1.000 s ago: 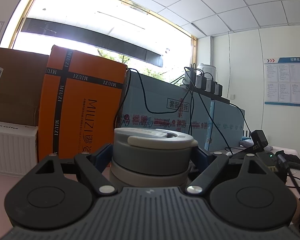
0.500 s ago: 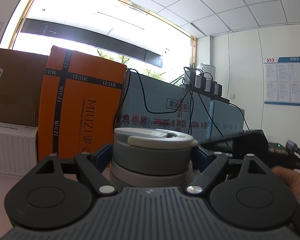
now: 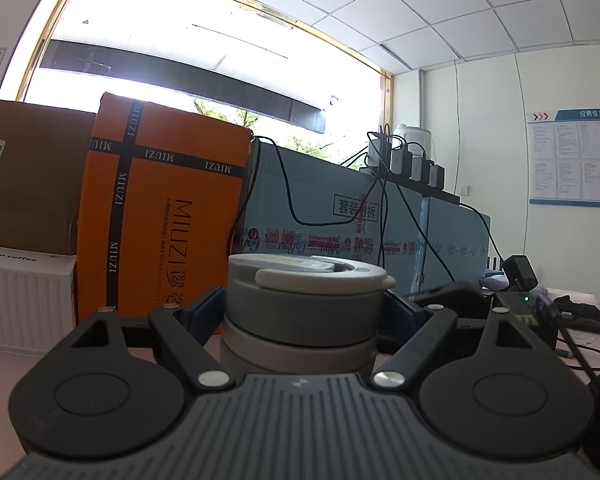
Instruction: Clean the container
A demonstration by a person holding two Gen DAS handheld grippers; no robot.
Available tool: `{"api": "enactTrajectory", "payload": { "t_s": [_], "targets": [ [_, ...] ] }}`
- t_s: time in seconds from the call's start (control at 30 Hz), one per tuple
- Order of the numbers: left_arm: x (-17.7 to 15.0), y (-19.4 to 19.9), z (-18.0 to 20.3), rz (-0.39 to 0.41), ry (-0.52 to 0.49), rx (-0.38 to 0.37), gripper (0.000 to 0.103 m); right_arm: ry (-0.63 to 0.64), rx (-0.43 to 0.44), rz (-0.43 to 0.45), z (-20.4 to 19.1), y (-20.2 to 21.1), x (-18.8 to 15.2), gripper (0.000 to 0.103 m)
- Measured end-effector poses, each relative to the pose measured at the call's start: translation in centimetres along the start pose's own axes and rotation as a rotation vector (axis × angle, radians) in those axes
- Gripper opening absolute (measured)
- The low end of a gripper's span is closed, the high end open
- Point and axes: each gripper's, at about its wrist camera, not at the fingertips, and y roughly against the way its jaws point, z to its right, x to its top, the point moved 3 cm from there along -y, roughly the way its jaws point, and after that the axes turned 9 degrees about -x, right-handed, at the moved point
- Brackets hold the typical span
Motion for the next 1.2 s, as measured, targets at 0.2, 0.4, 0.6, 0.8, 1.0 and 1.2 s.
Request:
{"api": "enactTrajectory", "payload": {
  "t_s": [0.2,0.4,0.6,0.8,1.0,1.2],
  "targets": [
    [0.0,0.0,0.0,-0.002,-0.002,0.0,0.081,0.013,-0.07,-0.007,1.0,0.0,-0.3,0.008],
    [0.0,0.1,0.1,-0.002,-0.004,-0.001,0.081,0.007,-0.102,-0.018,1.4,0.5,-0.6,0.008],
    [0.0,0.0,0.0,-0.004,-0.007,-0.001,0.081,-0.026,-0.061,-0.005,1.1,2.1,-0.6,0.008],
    [-0.1,0.0,0.0,-0.005,-0.006,-0.001,0.081,-0.017,-0.033,0.012,0.3,3.1,-0.6,0.008],
    [-0.1,0.0,0.0,-0.006,-0.007,-0.001,0.081,-0.024,-0.094,0.005,1.4,2.7,-0.8,0.008],
    [-0.2,0.0,0.0,-0.008,-0.009,0.002,0.081,0.0,-0.155,0.002,2.2,2.4,-1.2,0.008]
  ]
}}
